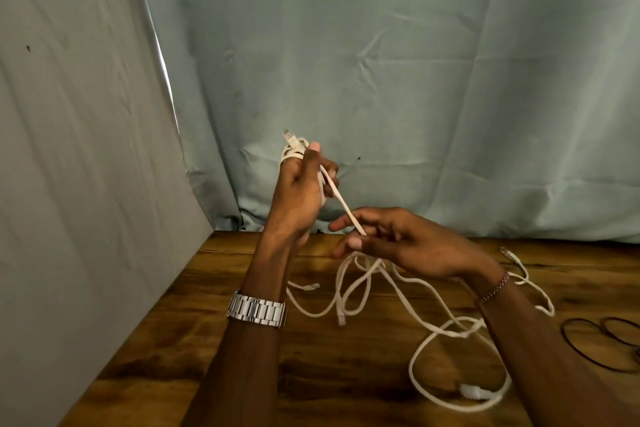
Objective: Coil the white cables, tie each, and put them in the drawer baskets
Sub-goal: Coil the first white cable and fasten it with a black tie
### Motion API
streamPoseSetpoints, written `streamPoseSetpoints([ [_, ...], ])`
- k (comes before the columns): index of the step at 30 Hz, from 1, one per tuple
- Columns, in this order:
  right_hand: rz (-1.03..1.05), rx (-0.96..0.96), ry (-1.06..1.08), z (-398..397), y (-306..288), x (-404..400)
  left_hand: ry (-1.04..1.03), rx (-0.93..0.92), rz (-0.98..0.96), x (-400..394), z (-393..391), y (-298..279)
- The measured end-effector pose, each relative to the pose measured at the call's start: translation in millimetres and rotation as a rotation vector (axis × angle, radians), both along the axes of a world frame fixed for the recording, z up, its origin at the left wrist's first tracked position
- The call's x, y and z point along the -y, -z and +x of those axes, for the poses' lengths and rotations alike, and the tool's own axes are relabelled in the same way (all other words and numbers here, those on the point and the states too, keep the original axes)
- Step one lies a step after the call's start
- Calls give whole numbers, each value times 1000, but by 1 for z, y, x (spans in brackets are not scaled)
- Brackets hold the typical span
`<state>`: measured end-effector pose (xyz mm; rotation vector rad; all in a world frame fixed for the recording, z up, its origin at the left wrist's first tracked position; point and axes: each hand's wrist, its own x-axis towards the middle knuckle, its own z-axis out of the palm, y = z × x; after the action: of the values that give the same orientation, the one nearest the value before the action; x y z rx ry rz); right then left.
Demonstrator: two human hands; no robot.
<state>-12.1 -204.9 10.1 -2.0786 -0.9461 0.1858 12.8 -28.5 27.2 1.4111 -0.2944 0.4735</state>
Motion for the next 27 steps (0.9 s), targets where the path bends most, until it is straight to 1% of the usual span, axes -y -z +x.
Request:
streamPoseSetpoints([
  [1,-30,-13,-21,2,1,3,37,16,-49,1,0,0],
  [3,-164,-27,-41,6,4,9,109,29,-182,2,-1,-2],
  [5,-318,-15,3,10,9,11,173,43,-303,3,0,-3],
  [6,-363,-4,38,12,12,11,201,49,-357,3,0,-3],
  [9,-420,56,145,21,23,8,311,51,-540,1,0,-7],
  [12,-519,50,253,31,33,12,454,84,-724,-7,0,-11],
  [14,-563,41,255,36,40,15,524,119,-810,-13,0,-14],
  [17,-541,51,220,39,45,12,602,143,-903,-21,0,-17],
  [20,-460,76,226,40,42,11,592,147,-919,-28,2,-17],
  [22,-368,50,248,43,40,15,542,144,-891,-31,4,-16],
  [25,-222,-39,272,50,40,28,461,127,-805,-33,5,-13],
  [27,-120,-80,292,49,34,34,450,111,-755,-30,5,-12],
])
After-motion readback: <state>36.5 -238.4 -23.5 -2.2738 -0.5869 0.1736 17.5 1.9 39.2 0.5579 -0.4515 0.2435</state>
